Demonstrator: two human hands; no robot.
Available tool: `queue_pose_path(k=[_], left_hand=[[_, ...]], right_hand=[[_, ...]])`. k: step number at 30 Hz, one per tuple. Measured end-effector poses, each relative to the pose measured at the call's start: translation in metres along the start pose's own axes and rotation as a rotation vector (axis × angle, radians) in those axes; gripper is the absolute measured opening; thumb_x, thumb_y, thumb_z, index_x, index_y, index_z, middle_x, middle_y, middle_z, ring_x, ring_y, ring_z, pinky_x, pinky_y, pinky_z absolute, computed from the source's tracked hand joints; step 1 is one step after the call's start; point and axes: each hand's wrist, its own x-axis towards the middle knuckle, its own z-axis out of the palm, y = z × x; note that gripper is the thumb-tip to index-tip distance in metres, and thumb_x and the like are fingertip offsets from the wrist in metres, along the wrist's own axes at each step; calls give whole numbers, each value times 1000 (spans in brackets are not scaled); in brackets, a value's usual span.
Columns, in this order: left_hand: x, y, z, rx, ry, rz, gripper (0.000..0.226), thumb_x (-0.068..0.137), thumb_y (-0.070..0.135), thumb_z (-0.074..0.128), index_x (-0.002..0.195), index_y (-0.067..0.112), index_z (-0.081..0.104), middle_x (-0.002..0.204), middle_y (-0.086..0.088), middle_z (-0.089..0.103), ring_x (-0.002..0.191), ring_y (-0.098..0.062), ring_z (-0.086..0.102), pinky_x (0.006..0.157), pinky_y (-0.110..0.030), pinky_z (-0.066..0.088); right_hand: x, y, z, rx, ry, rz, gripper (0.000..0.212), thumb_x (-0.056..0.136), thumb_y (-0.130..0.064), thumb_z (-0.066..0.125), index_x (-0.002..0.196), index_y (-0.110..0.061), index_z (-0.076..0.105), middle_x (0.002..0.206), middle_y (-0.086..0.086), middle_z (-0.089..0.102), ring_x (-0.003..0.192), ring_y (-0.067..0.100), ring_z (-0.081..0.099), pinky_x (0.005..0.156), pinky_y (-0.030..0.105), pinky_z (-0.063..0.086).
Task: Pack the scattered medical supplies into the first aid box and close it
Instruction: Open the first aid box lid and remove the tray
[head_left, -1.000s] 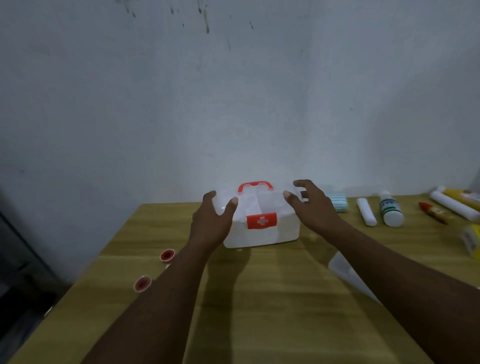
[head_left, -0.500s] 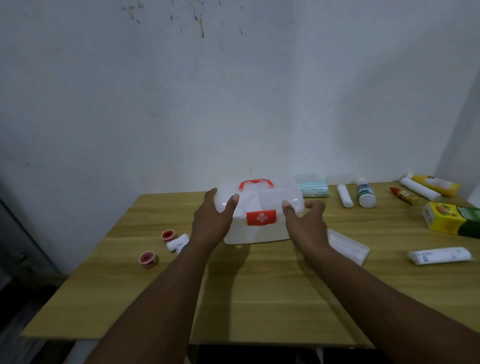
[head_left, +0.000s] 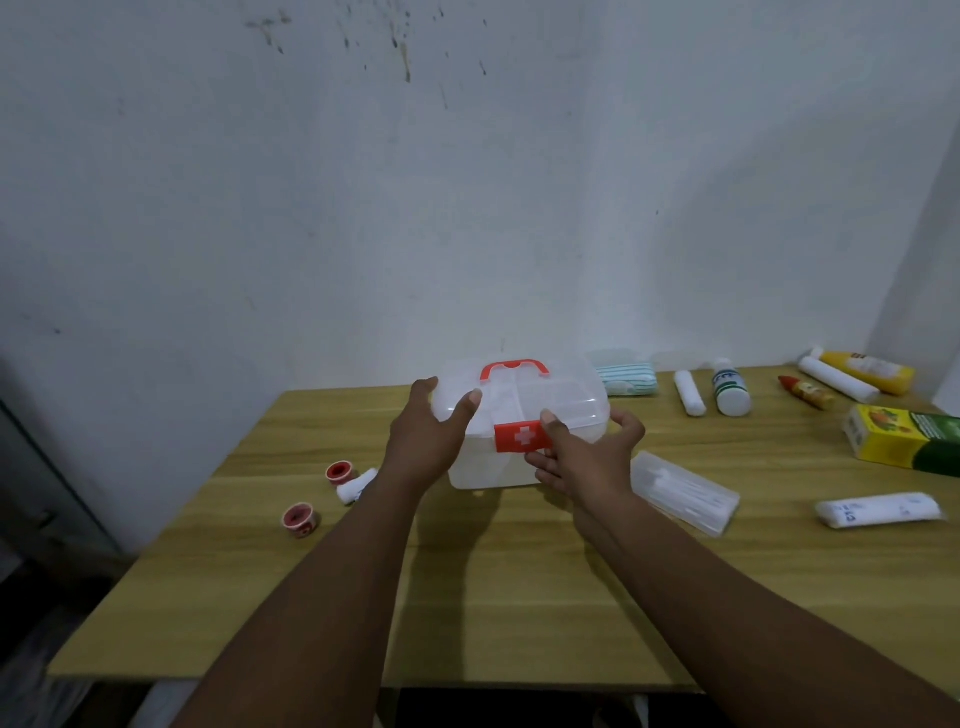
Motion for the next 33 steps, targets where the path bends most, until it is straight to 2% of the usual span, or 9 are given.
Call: queue_pose_path(k=[9,12,15,18,20,25,28,31,33], left_hand=[[-1,0,2,16,2,2,82,86,67,57,151,23,32,148,-10,50,128,-33,53,99,-49,51],[0,0,1,6,-1,1,82,85,67,58,150,23,32,146,-10,52,127,-32,54,99,-47,51],[1,0,-1,-1,-7,-9,82,85,67,60,149,24,33,146,-10,52,127,-32,54,97,-45,51],[2,-1,-2,-4,-19,-6,83,83,69,60,149,26,33,149,-9,49,130,-32,52,99,-46,50],[2,-3,-2,-8,-23,-5,83,83,69,59,150,27,33,150,-8,48,131,-32,51,98,-44,50],[3,-2,-2,-11,-28,-7,84,83,69,59,150,27,32,151,-9,47,132,-32,50,98,-45,50],[1,-2,-2,-16,-30,-5,82,84,67,60,150,27,32,150,-9,47,131,-32,50,94,-42,50],[0,-2,-2,-15,-48,0,83,84,68,60,150,27,32,151,-9,46,132,-32,50,97,-45,50],[-3,-3,-1,-30,-70,0,81,84,65,61,150,28,33,150,-9,46,131,-32,50,98,-47,51]], right_hand=[[4,4,6,172,41,124,77,79,-22,82,133,-32,28,109,14,62,82,26,73,60,33,62],[12,5,11,182,72,103,66,79,-20,81,132,-13,43,105,16,66,66,18,68,47,25,52],[14,5,11,84,70,75,57,82,-25,77,129,-8,49,99,19,71,58,19,72,46,22,52],[6,1,-4,94,6,73,46,91,-18,62,133,-7,45,90,22,73,65,27,76,51,30,57],[-1,-6,-17,137,-48,47,56,91,-5,53,143,-15,34,87,24,72,74,32,75,62,38,60],[-7,-25,-39,57,-230,-121,72,79,13,68,138,-17,39,93,24,71,83,34,75,79,43,61],[1,-26,-41,-289,-251,-289,74,71,0,84,134,-17,48,87,16,70,80,24,73,71,33,62],[11,-25,-36,-617,-124,-513,63,66,-34,90,119,-20,59,76,3,65,70,15,63,62,25,51],[20,-22,-37,-809,23,-660,69,64,-56,84,120,-23,58,91,1,61,85,15,56,69,27,46]])
